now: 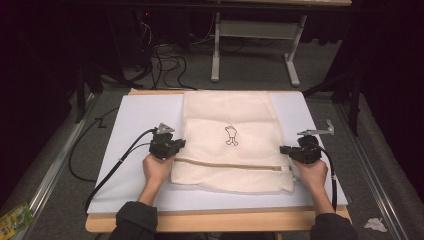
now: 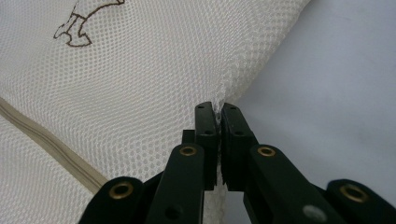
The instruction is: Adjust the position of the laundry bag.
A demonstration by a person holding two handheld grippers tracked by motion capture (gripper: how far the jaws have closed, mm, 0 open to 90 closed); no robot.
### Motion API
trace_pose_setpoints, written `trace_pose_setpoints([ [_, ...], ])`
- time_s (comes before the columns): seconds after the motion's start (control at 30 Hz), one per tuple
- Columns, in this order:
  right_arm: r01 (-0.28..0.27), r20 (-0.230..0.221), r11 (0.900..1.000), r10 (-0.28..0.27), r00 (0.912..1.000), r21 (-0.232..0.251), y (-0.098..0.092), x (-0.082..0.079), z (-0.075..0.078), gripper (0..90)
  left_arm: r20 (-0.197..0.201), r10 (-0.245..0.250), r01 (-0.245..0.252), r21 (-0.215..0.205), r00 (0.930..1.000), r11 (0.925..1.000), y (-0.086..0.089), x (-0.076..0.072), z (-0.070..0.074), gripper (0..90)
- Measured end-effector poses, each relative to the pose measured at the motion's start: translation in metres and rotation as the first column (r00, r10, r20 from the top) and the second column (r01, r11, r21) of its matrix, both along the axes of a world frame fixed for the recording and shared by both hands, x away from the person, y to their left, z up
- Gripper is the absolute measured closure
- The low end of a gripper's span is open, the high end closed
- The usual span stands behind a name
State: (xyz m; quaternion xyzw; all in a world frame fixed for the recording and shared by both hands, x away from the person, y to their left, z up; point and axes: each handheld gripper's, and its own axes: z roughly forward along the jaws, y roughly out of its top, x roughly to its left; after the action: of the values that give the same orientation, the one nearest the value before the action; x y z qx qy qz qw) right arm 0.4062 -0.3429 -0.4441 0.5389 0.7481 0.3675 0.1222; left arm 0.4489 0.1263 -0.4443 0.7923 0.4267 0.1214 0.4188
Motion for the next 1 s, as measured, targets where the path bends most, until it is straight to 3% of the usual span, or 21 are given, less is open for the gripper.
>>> trace_pose_setpoints([
  [0.47, -0.047, 0.010, 0.999, 0.047, 0.9988, 0.021, 0.025, 0.002, -0.002, 88.1, 0.012, 0.049, -0.049, -0.014, 0.9987, 0.9987, 0.029, -0.006, -0.003, 85.2],
  [1.0, -0.093, 0.019, 0.995, 0.092, 0.9956, 0.025, 0.051, 0.003, -0.004, 88.1, 0.017, 0.085, -0.086, 0.035, 0.9962, 0.9957, 0.048, -0.014, -0.009, 84.3],
])
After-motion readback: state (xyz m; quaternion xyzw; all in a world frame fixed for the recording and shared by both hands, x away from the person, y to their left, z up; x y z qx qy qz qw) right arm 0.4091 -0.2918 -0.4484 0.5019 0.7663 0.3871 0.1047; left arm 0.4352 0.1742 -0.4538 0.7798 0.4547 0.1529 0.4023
